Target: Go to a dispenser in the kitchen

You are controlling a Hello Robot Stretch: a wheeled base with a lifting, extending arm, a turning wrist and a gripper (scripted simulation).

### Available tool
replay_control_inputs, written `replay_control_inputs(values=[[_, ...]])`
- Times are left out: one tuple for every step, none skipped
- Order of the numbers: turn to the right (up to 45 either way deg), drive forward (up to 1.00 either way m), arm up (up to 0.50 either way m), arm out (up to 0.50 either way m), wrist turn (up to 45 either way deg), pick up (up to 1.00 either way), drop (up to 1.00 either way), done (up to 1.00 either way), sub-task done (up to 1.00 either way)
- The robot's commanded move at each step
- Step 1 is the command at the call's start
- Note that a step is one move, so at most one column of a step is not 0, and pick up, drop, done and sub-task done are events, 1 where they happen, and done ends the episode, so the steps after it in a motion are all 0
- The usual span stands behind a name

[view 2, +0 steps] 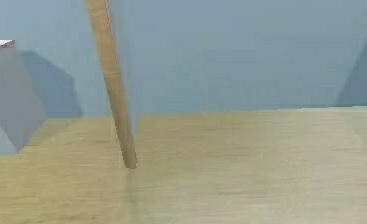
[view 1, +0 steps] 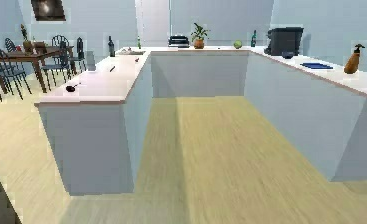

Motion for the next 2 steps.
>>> replay_control_inputs(values=[[0.0, 1.0, 0.0, 0.0, 0.0, 0.0, 0.0, 0.0, 0.0], [0.0, 1.0, 0.0, 0.0, 0.0, 0.0, 0.0, 0.0, 0.0]])
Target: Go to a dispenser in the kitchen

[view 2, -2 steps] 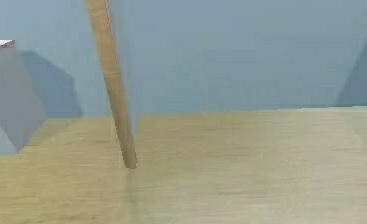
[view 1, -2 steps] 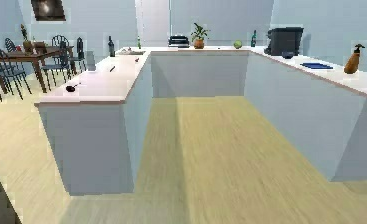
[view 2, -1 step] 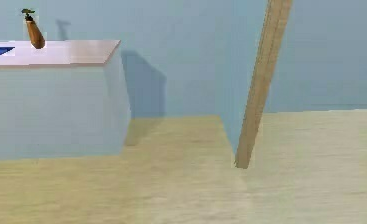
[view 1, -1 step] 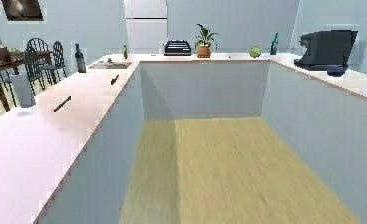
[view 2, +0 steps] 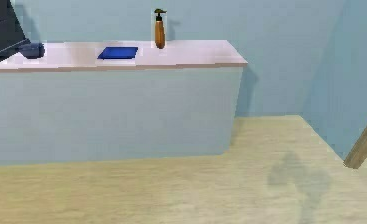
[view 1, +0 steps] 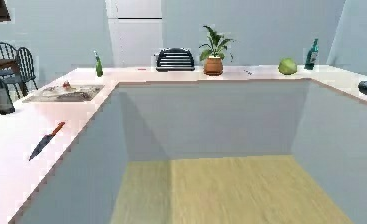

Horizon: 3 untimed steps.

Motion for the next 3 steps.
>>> replay_control_inputs(values=[[-3.0, 0.0, 0.0, 0.0, 0.0, 0.0, 0.0, 0.0, 0.0], [0.0, 1.0, 0.0, 0.0, 0.0, 0.0, 0.0, 0.0, 0.0], [0.0, 0.35, 0.0, 0.0, 0.0, 0.0, 0.0, 0.0, 0.0]])
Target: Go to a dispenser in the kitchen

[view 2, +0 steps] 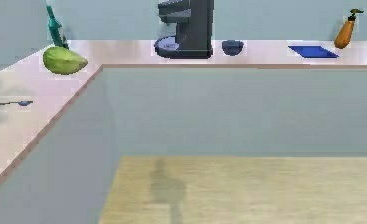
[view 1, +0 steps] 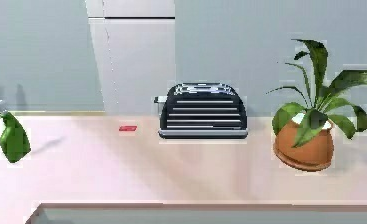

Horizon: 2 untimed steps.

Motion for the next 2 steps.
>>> replay_control_inputs(values=[[-42.0, 0.0, 0.0, 0.0, 0.0, 0.0, 0.0, 0.0, 0.0], [0.0, 0.0, 0.0, 0.0, 0.0, 0.0, 0.0, 1.0, 0.0]])
